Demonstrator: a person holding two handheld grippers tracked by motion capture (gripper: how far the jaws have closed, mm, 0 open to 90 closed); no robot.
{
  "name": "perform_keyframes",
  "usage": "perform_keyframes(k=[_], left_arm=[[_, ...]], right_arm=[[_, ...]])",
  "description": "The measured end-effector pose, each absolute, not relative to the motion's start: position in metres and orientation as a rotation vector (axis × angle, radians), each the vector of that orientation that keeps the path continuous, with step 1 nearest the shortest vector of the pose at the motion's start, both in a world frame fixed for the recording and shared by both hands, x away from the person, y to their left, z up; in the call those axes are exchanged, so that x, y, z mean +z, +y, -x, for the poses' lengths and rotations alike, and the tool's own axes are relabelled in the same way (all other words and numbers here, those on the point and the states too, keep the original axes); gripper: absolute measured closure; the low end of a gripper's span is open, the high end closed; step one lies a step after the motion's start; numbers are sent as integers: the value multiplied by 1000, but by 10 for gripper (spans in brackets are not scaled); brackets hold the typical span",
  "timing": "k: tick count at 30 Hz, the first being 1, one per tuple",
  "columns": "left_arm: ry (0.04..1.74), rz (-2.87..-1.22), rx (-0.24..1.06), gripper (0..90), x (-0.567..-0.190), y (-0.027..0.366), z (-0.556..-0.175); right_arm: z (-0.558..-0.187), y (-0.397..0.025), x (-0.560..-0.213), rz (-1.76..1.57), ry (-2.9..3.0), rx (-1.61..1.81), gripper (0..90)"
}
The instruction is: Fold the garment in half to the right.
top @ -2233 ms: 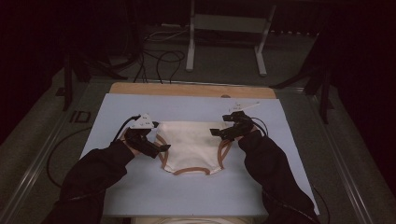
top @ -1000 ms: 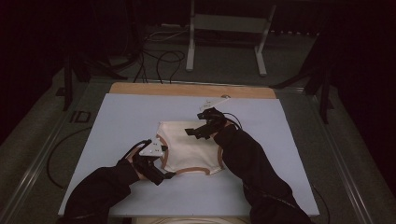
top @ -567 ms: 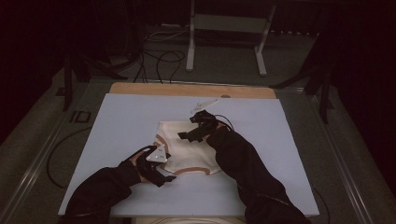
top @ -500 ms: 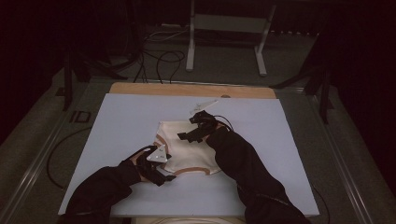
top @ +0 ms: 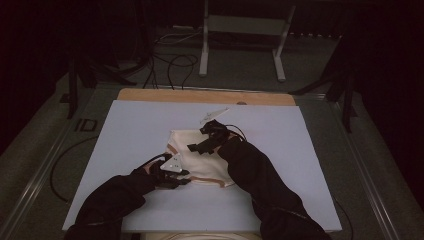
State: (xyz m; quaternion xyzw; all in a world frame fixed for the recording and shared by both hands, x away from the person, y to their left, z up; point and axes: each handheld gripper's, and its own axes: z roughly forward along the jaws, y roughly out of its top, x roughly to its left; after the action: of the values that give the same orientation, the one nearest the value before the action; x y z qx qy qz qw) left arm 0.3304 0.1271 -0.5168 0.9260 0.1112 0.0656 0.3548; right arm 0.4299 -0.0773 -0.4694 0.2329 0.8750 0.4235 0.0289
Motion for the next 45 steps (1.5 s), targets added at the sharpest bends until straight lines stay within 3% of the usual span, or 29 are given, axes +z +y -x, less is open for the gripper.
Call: perform_keyframes(k=[6, 22, 24, 45], left_arm=[[322, -2371, 159, 819, -518, 127, -332], [318, -2359, 167, 832, -519, 128, -331], [313, -2362, 169, 832, -519, 128, -331], [320, -2345, 159, 837, -517, 130, -331]], right_arm=[[-432, -69, -470, -721, 2711, 1307, 95], [-457, -20, -478, -774, 2729, 1268, 96], [-462, -16, -479, -806, 2718, 1269, 151], [-488, 15, -499, -919, 2676, 1130, 391]])
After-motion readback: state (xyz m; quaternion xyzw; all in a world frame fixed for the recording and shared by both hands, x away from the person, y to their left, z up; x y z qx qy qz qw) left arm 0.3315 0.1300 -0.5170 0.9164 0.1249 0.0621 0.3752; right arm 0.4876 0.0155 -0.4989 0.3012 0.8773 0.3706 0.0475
